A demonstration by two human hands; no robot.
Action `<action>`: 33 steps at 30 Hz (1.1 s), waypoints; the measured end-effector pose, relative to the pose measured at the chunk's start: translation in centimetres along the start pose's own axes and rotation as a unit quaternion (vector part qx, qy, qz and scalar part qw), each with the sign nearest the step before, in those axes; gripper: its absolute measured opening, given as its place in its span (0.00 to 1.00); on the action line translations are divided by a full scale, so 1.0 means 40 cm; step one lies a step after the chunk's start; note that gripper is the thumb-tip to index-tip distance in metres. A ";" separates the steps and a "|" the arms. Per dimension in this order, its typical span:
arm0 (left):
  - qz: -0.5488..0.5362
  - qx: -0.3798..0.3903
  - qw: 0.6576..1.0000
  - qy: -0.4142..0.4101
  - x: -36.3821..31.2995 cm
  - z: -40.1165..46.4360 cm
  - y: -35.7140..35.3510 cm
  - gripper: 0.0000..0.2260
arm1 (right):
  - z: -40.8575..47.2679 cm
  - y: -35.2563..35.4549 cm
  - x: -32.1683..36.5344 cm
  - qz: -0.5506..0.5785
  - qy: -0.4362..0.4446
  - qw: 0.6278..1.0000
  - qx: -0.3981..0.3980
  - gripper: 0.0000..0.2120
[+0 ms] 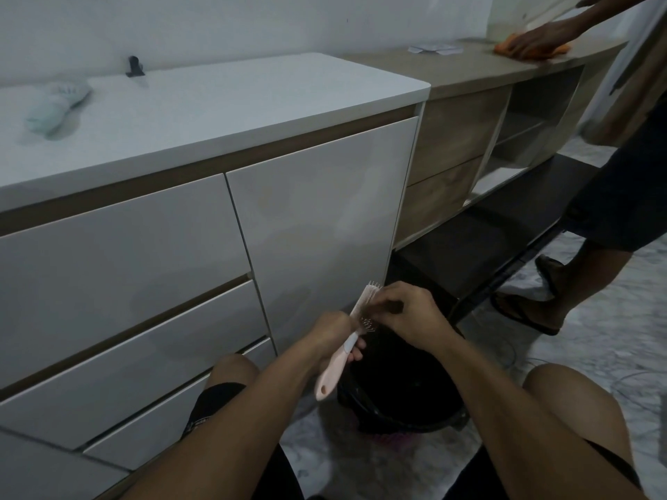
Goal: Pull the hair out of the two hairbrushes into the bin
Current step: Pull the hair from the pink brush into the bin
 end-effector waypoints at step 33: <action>0.094 -0.048 0.992 -0.073 -0.028 0.003 -0.015 0.05 | 0.007 0.008 -0.038 -0.038 -0.095 0.993 -0.063 0.05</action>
Point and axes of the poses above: each hand's wrist, its own z-axis towards the middle knuckle, its own y-axis out of the back of the hand, x = y × z, the point moved 8 cm from there along z, towards the middle knuckle, and after that the axes turned 13 degrees about x, right-handed, at the moved point
